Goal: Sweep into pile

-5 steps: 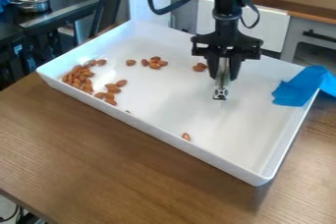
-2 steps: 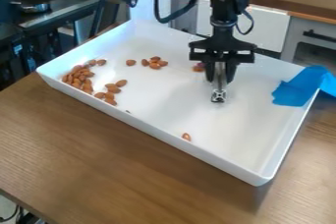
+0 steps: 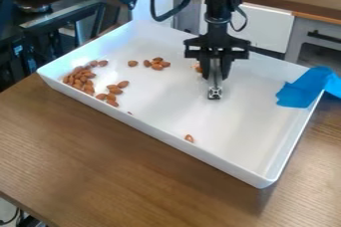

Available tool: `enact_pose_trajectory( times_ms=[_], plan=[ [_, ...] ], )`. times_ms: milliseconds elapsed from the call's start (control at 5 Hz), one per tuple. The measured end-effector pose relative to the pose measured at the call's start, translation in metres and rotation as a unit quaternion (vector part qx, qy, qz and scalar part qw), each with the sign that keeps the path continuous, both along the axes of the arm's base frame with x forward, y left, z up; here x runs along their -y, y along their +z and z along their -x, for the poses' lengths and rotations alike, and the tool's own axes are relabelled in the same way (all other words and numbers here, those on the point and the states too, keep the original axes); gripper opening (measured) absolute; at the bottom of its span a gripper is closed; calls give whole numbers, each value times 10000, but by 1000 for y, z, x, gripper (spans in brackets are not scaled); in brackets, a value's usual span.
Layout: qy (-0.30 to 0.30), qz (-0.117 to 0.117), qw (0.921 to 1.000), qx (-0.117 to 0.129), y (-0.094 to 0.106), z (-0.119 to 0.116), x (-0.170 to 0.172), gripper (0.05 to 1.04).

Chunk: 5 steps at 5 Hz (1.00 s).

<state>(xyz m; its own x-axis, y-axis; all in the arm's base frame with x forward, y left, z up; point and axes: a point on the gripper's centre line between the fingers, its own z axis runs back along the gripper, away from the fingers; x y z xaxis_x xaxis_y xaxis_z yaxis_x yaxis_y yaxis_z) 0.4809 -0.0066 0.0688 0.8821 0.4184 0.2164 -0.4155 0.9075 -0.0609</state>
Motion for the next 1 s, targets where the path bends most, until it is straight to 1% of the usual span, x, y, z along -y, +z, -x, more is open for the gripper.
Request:
enact_pose_trajectory(
  times_ms=[200,400,600,800,1000],
  plan=[
    [329,43,9994,-15,0,-2,-13,378],
    [1001,59,9949,-44,4,0,-39,378],
    [1893,20,9819,-63,0,-2,-55,378],
    [2433,-53,9699,-3,0,-5,-69,378],
    [3007,-84,9536,99,0,-7,-83,378]
  ],
)
